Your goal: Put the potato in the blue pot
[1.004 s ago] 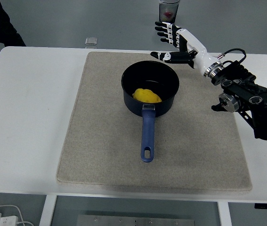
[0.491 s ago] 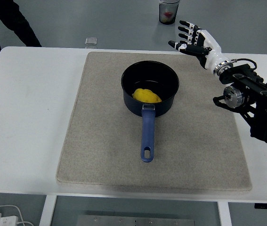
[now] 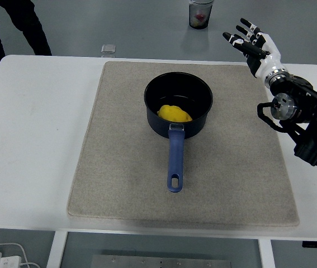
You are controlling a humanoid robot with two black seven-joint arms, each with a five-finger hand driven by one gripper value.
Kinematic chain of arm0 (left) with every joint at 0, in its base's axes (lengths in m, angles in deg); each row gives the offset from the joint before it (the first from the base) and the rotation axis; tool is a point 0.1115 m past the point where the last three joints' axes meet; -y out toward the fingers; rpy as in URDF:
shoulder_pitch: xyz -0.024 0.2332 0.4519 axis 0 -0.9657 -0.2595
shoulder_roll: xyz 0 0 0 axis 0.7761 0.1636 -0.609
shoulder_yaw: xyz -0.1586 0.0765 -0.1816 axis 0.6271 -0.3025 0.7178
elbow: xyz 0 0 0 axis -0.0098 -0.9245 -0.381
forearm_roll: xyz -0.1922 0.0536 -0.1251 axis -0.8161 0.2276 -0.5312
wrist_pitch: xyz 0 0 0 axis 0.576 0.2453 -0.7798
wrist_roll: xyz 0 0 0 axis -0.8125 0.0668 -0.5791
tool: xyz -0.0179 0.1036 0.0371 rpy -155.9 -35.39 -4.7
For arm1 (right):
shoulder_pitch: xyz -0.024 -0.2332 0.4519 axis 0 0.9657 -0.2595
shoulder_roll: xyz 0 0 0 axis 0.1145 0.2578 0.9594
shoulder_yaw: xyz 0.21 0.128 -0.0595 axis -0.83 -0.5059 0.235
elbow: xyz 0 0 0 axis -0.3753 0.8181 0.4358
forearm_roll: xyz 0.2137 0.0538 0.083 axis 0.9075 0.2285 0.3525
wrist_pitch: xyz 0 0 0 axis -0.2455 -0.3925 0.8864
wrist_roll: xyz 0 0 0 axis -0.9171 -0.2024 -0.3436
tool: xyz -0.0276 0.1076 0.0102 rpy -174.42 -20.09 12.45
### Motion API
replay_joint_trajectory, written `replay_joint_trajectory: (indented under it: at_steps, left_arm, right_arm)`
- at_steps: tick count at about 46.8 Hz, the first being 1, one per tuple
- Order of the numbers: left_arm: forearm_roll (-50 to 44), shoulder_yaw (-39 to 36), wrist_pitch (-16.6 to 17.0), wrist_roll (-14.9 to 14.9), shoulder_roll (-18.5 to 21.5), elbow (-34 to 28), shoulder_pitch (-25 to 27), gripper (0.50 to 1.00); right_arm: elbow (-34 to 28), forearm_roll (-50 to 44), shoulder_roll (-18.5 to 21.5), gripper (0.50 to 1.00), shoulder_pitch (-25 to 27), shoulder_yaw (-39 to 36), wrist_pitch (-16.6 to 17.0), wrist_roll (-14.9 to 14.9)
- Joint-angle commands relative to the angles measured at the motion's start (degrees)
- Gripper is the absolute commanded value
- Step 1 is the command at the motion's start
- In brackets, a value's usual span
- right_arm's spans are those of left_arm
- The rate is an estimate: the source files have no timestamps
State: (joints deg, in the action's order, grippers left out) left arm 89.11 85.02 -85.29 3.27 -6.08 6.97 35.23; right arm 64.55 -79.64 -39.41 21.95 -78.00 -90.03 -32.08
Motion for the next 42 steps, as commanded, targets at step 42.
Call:
replay_joint_trajectory:
  at_steps: [42]
  left_arm:
    - [0.0, 0.0, 0.0, 0.0, 0.0, -0.07, 0.0, 0.996]
  right_arm:
    - [-1.05, 0.18, -0.25, 0.921, 4.34, -11.98, 0.29, 0.01]
